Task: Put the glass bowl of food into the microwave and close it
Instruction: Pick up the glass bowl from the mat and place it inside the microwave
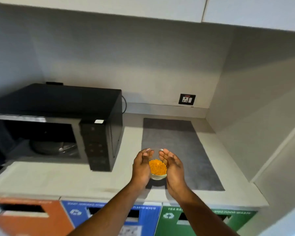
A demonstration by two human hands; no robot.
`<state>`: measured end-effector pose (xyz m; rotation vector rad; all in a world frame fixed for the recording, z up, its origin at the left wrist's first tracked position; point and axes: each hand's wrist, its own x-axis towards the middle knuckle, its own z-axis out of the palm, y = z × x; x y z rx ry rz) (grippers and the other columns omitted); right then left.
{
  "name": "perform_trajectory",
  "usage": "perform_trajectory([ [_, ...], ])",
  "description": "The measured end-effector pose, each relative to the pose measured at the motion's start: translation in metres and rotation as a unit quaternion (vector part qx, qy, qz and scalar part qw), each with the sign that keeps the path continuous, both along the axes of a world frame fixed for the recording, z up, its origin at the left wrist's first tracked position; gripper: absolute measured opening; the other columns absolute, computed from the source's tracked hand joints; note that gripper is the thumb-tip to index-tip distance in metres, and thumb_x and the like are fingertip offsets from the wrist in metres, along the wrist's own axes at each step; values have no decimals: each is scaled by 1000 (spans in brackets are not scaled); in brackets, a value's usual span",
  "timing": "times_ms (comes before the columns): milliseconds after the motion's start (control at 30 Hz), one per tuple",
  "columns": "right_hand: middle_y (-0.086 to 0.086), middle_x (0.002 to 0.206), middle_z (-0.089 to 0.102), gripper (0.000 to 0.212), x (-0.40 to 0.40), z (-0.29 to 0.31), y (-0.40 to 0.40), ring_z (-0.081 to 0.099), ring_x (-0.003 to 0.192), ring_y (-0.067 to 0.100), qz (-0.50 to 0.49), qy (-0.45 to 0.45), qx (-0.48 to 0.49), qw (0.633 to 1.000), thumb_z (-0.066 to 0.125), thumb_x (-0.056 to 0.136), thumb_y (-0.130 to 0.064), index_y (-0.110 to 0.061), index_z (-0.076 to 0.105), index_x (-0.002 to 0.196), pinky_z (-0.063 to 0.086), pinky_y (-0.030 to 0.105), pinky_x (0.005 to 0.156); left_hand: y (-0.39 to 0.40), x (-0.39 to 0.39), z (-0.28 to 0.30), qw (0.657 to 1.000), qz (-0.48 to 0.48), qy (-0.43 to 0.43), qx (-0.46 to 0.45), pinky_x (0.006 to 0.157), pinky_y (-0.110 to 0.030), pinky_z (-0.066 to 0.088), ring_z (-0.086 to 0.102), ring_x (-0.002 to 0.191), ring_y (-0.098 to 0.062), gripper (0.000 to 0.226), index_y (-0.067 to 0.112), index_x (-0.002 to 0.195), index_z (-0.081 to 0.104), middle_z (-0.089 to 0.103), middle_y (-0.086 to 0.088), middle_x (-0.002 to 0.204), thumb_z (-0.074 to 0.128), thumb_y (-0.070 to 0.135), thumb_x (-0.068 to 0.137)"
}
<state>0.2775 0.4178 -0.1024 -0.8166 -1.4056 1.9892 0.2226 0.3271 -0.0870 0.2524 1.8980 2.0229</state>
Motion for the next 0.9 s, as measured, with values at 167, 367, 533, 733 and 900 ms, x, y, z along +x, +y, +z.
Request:
perform_trajectory([
  [167,4,117,76,29,1,18,-31,69,117,20,13,-15,24,1000,43,107,-19,-16,68,120,52,48,106,-37,3,17,1000,2,13,-4,105,-47,48,64,112,-19,30,20,114,66,71,-2,115,38,22,104],
  [367,5,116,77,32,-5,31,-108,70,114,20,58,-6,26,998,41,108,-24,-15,68,122,49,55,110,-121,4,33,1000,6,18,-4,88,-29,54,63,104,-11,28,21,119,58,66,-3,117,34,26,106],
  [533,7,117,76,31,-25,44,-168,72,111,21,77,3,36,996,45,107,-25,-14,68,124,51,49,109,-187,-13,46,999,-9,47,-22,81,-19,47,61,110,-9,30,23,125,54,65,1,120,33,32,106],
  [733,6,123,74,34,-58,54,-240,70,115,22,83,15,41,996,41,108,-23,-15,66,130,50,50,109,-272,-41,59,996,-50,59,-36,84,-18,41,54,114,-8,45,19,141,34,51,4,132,48,33,101],
  [900,8,124,73,34,-97,58,-297,69,117,24,70,18,36,997,39,108,-18,-14,65,131,50,49,109,-346,-66,51,991,-76,102,-29,83,-12,47,52,118,-3,74,26,143,30,49,8,136,69,46,83],
])
